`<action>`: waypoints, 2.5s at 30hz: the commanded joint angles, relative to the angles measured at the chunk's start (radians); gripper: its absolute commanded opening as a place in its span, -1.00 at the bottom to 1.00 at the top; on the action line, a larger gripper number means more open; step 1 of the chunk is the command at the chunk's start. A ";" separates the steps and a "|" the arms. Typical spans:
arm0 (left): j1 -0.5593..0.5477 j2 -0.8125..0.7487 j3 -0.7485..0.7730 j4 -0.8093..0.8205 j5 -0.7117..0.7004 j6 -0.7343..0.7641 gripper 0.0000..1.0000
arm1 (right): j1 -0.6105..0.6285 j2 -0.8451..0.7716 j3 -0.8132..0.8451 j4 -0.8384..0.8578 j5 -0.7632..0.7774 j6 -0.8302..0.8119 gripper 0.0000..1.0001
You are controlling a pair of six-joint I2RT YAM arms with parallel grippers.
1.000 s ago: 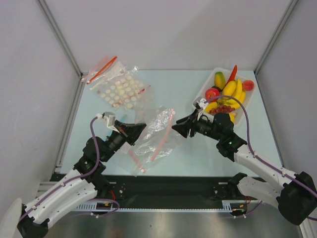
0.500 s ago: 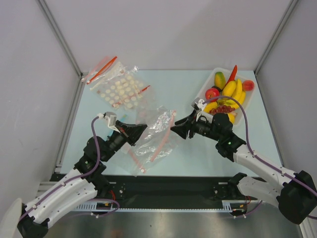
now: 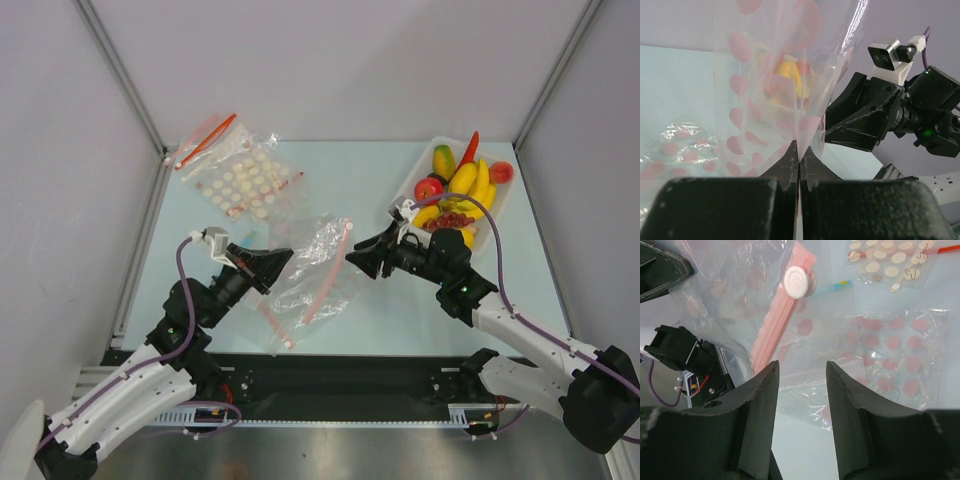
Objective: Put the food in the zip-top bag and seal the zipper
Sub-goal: Open the zipper of the food storage bag at the center of the board.
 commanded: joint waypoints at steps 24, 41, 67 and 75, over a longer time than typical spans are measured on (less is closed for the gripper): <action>0.007 0.066 0.006 0.066 0.070 -0.032 -0.99 | 0.022 -0.029 -0.022 0.138 -0.138 0.025 -0.06; 0.007 0.144 0.010 0.106 0.116 -0.029 -0.99 | 0.041 -0.017 -0.018 0.144 -0.091 0.055 -0.72; -0.116 0.221 0.143 -0.170 -0.217 0.211 1.00 | 0.055 -0.051 -0.027 0.026 0.523 0.355 -1.00; -0.136 0.354 0.159 -0.067 -0.095 0.261 0.86 | 0.065 -0.001 0.001 -0.004 0.546 0.406 -1.00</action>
